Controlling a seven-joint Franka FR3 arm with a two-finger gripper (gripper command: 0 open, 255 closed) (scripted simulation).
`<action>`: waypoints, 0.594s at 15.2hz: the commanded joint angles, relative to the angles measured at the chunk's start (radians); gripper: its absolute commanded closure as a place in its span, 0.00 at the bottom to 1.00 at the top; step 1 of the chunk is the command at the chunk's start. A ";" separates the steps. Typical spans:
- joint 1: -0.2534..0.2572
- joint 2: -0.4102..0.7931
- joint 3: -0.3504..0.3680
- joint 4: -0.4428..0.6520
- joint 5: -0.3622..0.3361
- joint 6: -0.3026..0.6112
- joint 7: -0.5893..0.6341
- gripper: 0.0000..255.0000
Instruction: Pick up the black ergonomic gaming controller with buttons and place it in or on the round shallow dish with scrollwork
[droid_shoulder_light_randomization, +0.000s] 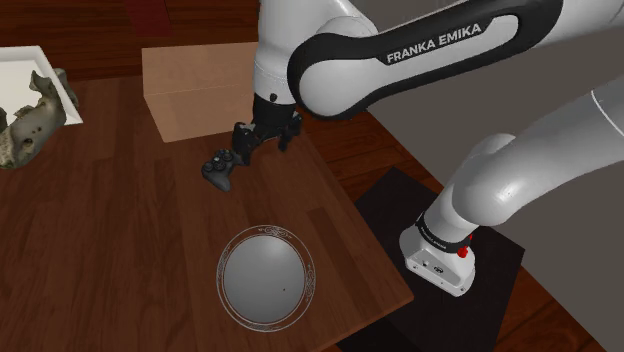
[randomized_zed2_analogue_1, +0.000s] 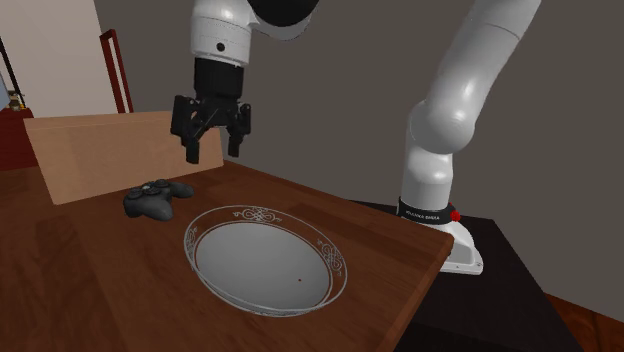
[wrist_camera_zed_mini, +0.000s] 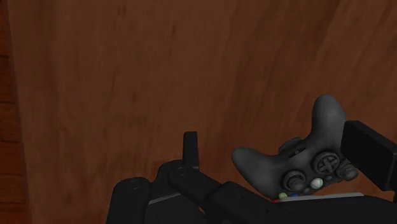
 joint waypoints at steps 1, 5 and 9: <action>-0.019 0.066 0.058 0.039 -0.043 0.042 0.084 0.00; -0.071 0.237 0.173 0.141 -0.206 0.108 0.286 0.00; -0.082 0.341 0.209 0.184 -0.327 0.146 0.401 0.00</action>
